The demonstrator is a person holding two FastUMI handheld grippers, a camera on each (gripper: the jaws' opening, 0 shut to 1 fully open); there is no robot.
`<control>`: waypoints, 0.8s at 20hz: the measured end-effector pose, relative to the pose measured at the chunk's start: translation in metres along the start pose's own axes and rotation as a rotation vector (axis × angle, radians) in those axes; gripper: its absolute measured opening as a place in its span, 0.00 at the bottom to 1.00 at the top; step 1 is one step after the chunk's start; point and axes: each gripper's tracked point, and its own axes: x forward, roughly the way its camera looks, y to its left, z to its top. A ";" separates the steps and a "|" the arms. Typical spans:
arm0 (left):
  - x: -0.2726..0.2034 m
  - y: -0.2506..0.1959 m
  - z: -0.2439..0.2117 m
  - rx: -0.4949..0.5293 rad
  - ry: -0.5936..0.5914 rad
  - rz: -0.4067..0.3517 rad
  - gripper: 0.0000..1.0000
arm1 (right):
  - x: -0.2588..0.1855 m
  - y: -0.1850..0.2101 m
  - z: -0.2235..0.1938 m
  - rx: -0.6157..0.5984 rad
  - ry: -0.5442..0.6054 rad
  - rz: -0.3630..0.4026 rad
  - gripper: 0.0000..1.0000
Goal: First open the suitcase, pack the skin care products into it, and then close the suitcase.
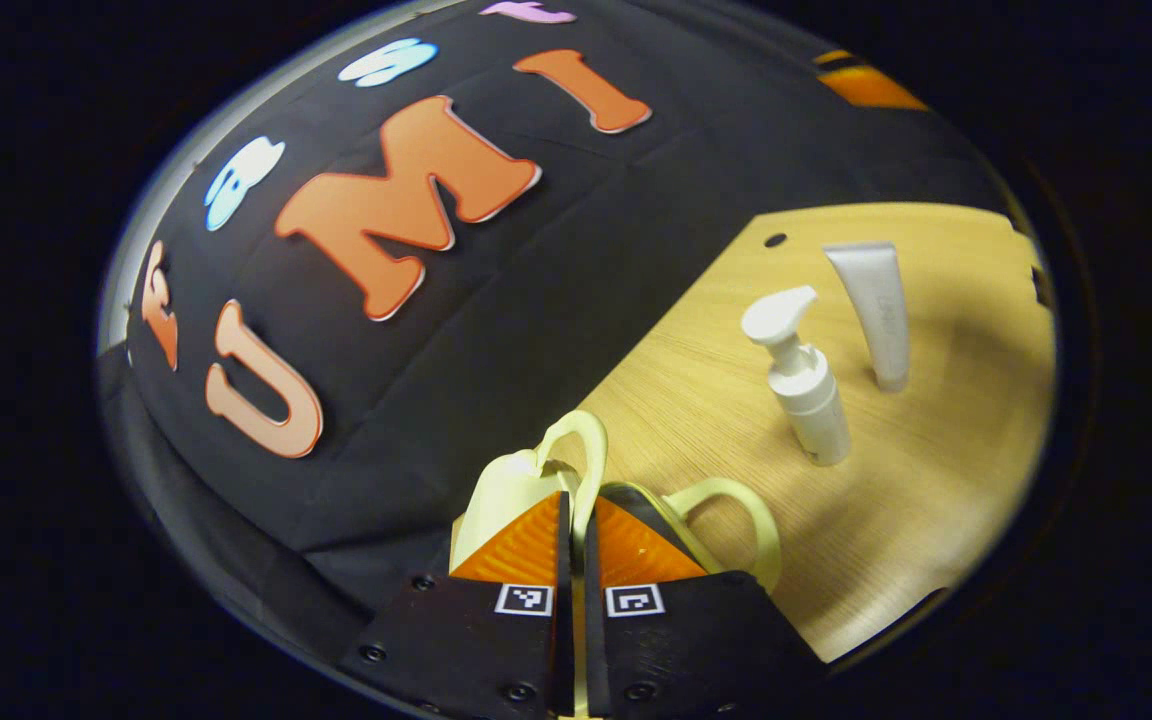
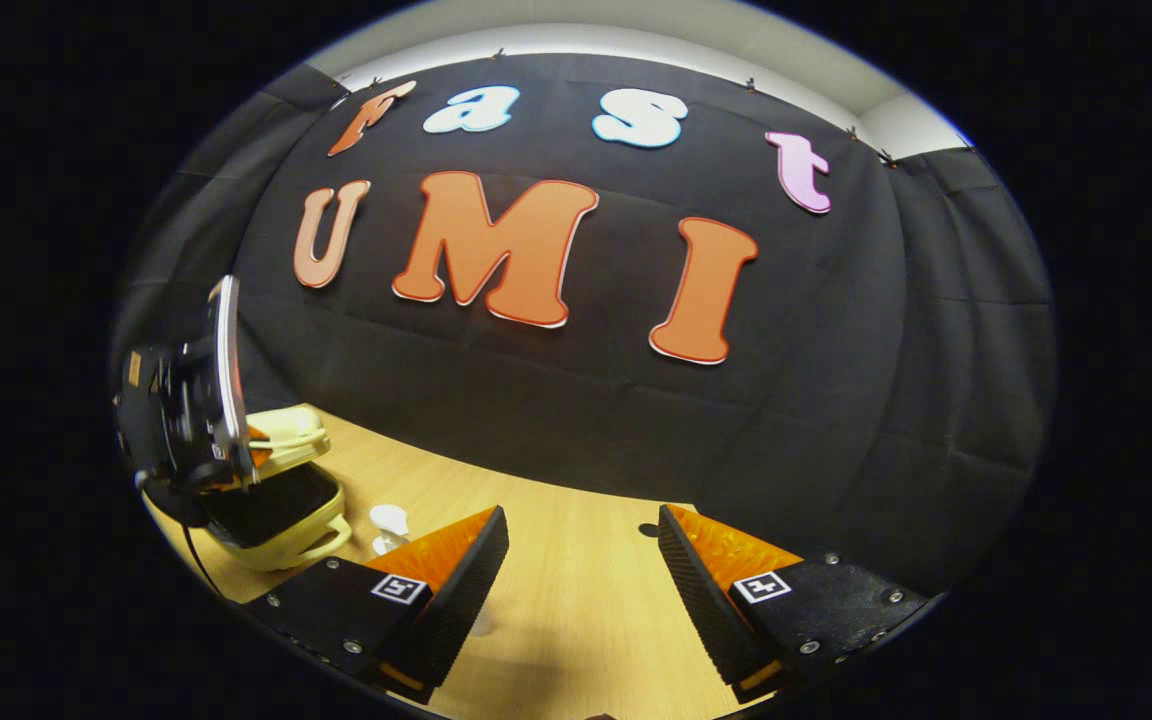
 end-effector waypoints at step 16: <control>-0.024 0.159 -0.030 -0.461 -0.047 0.095 0.05 | 0.017 0.115 -0.025 0.018 0.117 0.180 0.96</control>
